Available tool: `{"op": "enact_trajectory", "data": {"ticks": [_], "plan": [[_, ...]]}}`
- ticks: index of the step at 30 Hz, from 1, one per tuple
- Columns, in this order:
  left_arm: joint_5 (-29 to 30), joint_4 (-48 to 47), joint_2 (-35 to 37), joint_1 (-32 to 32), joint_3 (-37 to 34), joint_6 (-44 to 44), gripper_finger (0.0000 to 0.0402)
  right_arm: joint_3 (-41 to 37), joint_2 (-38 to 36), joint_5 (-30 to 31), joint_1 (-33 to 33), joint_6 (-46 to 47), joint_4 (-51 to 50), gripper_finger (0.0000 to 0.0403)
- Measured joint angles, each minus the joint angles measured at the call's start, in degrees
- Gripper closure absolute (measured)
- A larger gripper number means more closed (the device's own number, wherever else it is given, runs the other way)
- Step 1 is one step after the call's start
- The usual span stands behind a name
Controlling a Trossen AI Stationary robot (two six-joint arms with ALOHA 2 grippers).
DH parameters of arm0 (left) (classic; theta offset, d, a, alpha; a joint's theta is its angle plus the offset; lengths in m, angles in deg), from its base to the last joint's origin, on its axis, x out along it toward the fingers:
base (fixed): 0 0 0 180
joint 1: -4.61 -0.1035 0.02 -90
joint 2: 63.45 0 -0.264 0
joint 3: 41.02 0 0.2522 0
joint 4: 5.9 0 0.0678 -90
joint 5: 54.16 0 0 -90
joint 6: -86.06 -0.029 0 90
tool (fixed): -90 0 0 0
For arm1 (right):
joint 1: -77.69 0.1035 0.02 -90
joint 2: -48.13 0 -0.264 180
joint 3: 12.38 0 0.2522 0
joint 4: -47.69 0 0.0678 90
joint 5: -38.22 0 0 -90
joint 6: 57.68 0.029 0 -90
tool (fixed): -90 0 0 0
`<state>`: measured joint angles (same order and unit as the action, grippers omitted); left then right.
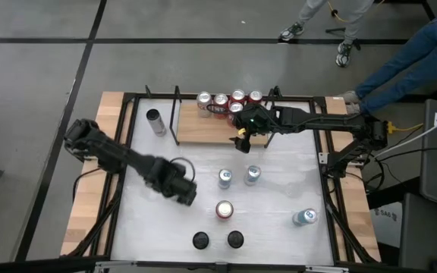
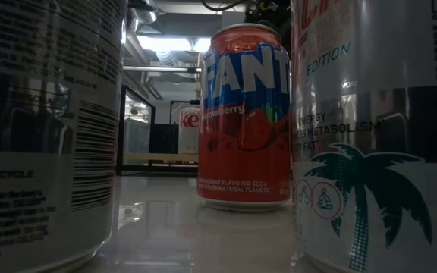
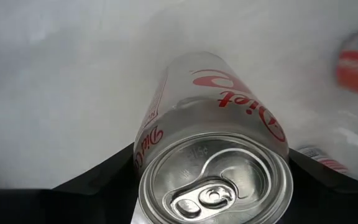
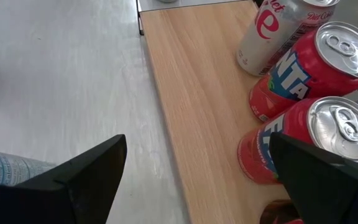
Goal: Place canned beverage on shelf
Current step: Put the red and silver soda can on the shelf aligned with other red and silver soda can
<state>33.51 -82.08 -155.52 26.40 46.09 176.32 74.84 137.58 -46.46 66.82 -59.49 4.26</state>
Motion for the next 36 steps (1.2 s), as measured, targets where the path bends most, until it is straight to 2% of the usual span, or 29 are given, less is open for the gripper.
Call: {"op": "enact_trajectory", "data": {"ticks": [4,9,15,20,26,31,36], "plan": [[-0.2,-0.6,1.18,-6.57,0.74,-17.39,0.0124,-0.01,0.0,0.0,0.0,0.0,-0.01,0.002],[-0.83,-2.18,1.27,-14.67,5.43,-40.66,0.0124,-0.01,0.0,0.0,0.0,0.0,-0.03,0.002],[0.86,-6.64,1.35,-23.83,10.83,-63.89,0.0123,0.01,0.0,0.0,0.0,0.0,-0.03,0.002],[3.69,-7.85,1.34,-30.02,12.11,-81.62,0.0123,0.0,0.0,0.0,0.0,0.0,-0.02,0.002],[6.52,-7.33,1.32,-36.98,12.11,-96.97,0.0123,-0.01,0.0,0.0,0.0,0.0,-0.01,0.002],[10.03,-4.85,1.3,-41.52,12.11,-104.5,0.0123,0.0,0.0,0.0,0.0,0.0,0.0,0.002],[10.39,-2.32,-0.09,-44.3,12.13,-109.03,0.0123,-0.01,0.0,0.0,0.0,0.0,0.01,0.002]]}}
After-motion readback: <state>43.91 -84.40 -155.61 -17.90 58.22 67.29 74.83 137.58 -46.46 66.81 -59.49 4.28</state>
